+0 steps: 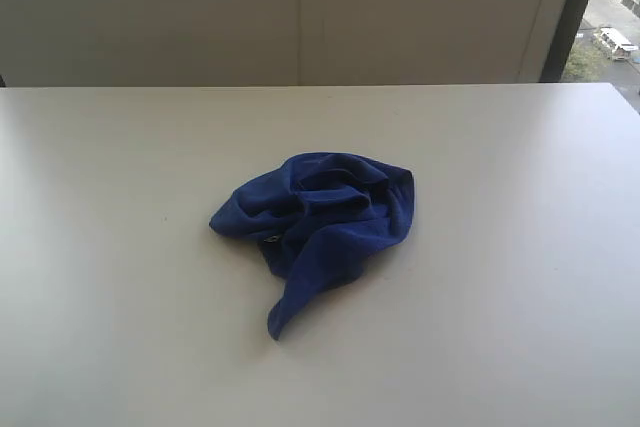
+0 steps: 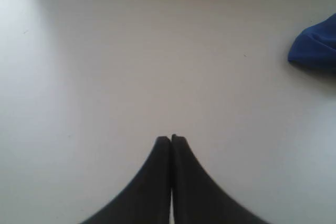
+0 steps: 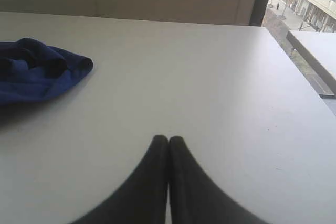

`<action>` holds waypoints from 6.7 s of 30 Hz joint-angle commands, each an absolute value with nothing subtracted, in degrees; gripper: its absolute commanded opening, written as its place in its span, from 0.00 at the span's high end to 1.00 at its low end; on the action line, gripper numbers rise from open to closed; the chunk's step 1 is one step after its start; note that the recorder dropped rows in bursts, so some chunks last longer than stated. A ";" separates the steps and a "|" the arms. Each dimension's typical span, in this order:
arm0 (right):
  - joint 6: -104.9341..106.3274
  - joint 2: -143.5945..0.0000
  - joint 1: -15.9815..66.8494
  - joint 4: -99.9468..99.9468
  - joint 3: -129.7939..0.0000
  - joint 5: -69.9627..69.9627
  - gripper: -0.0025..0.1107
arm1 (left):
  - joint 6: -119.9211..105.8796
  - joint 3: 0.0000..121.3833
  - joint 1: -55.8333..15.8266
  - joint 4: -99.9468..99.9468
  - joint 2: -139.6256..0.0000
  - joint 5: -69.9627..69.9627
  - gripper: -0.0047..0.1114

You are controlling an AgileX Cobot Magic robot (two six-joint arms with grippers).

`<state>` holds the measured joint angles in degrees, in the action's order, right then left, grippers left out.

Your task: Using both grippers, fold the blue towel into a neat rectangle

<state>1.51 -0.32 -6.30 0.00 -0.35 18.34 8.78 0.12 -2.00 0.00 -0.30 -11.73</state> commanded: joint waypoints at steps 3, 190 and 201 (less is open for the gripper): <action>1.35 0.00 -6.06 0.34 0.00 17.95 0.98 | 8.99 0.00 -2.42 0.00 0.00 -11.61 0.96; 29.55 -58.57 0.23 -43.44 -33.81 40.56 0.98 | -55.74 96.09 1.05 41.18 -97.41 -57.84 0.96; 30.13 -81.11 0.23 -57.73 -45.46 40.37 0.98 | -55.42 96.09 1.05 41.18 -97.41 -58.42 0.96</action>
<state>28.95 -79.27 0.04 -54.82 -45.06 42.74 -55.52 95.76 0.89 40.32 -98.24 -57.40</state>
